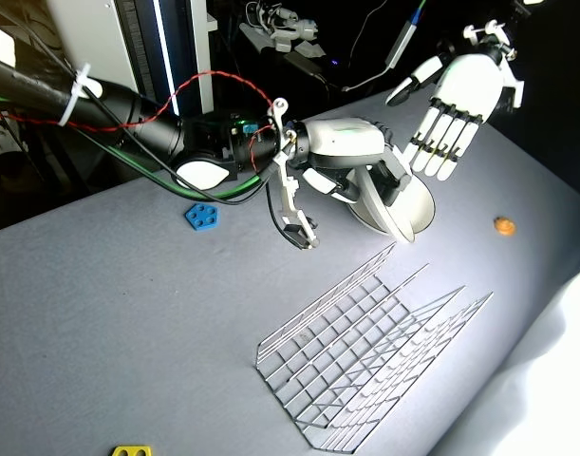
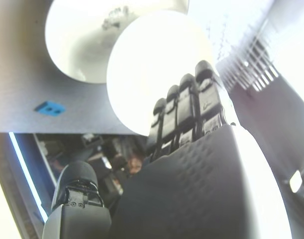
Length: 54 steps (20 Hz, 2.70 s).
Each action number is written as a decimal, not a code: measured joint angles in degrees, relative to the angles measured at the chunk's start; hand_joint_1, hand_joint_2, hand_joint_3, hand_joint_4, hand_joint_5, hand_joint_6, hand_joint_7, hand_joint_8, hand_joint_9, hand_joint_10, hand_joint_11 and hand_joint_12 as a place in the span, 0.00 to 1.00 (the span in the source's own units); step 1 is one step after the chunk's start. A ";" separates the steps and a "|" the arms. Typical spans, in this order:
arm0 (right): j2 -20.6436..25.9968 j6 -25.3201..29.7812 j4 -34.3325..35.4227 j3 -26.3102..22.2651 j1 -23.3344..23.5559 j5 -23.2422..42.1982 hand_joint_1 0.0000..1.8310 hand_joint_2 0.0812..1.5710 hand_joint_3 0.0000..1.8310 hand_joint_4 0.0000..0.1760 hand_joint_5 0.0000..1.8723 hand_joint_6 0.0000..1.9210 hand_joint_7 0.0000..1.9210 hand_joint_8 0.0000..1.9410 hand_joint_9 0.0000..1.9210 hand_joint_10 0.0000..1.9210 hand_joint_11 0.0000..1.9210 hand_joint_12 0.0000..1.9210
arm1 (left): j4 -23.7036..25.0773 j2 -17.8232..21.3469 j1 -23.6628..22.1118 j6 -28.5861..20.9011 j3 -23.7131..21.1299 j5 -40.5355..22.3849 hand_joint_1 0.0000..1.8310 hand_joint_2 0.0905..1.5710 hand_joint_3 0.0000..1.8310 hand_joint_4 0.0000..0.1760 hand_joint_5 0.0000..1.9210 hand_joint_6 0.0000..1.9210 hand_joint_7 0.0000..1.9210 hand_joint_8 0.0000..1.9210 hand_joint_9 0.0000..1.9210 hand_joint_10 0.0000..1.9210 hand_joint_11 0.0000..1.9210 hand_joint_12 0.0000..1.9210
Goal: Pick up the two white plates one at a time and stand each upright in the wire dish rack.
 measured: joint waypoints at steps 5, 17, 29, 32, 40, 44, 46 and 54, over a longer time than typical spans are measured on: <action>1.31 0.26 2.69 -4.33 3.39 -2.60 0.67 0.69 0.00 0.09 0.51 0.55 0.54 0.47 0.56 0.32 0.44 0.63 | 0.70 2.97 -0.09 -1.75 -0.04 -0.28 0.00 0.71 0.00 0.00 0.03 0.00 0.05 0.00 0.04 0.00 0.01 0.07; 8.70 0.24 28.79 -10.69 16.41 -18.47 0.75 0.68 0.00 0.00 0.50 0.55 0.53 0.46 0.51 0.58 0.43 0.64 | 2.75 3.21 -1.79 -3.89 2.97 -0.57 0.00 0.70 0.00 0.00 0.03 0.00 0.04 0.00 0.04 0.00 0.00 0.07; 13.79 -7.21 66.07 -10.69 27.02 -26.23 0.75 0.69 0.00 0.00 0.50 0.56 0.51 0.46 0.50 0.59 0.44 0.66 | 4.66 2.97 -2.60 -4.37 3.23 -0.68 0.00 0.71 0.00 0.00 0.06 0.00 0.07 0.00 0.05 0.00 0.00 0.08; 14.49 -8.09 68.59 -10.69 27.15 -25.22 0.75 0.69 0.00 0.00 0.50 0.56 0.52 0.45 0.50 0.59 0.45 0.67 | 5.57 2.97 -3.72 -4.50 3.19 -0.83 0.00 0.72 0.00 0.00 0.06 0.00 0.07 0.00 0.05 0.00 0.00 0.07; 14.99 -9.16 71.65 -9.64 27.61 -21.94 0.76 0.67 0.00 0.00 0.52 0.50 0.55 0.41 0.53 0.55 0.43 0.62 | 7.15 2.97 -4.79 -5.29 3.15 -0.87 0.00 0.70 0.00 0.00 0.04 0.00 0.06 0.00 0.05 0.00 0.00 0.12; 15.30 -9.16 71.78 -8.31 27.61 -20.24 0.75 0.68 0.00 0.00 0.50 0.53 0.54 0.44 0.51 0.57 0.42 0.64 | 7.17 2.84 -4.79 -5.44 3.56 -0.96 0.00 0.70 0.00 0.00 0.04 0.00 0.06 0.00 0.05 0.00 0.00 0.11; 15.74 -8.98 71.87 -7.91 27.61 -19.39 0.75 0.67 0.00 0.00 0.51 0.52 0.55 0.42 0.52 0.56 0.43 0.64 | 7.19 2.80 -4.76 -5.57 3.54 -1.14 0.00 0.70 0.00 0.00 0.04 0.00 0.06 0.00 0.05 0.00 0.00 0.11; 15.82 -8.98 72.06 -7.85 27.67 -18.93 0.75 0.67 0.00 0.00 0.52 0.51 0.55 0.42 0.51 0.57 0.43 0.64 | 7.98 2.47 -5.38 -5.75 3.56 -1.49 0.00 0.70 0.00 0.00 0.03 0.00 0.05 0.00 0.04 0.00 0.00 0.10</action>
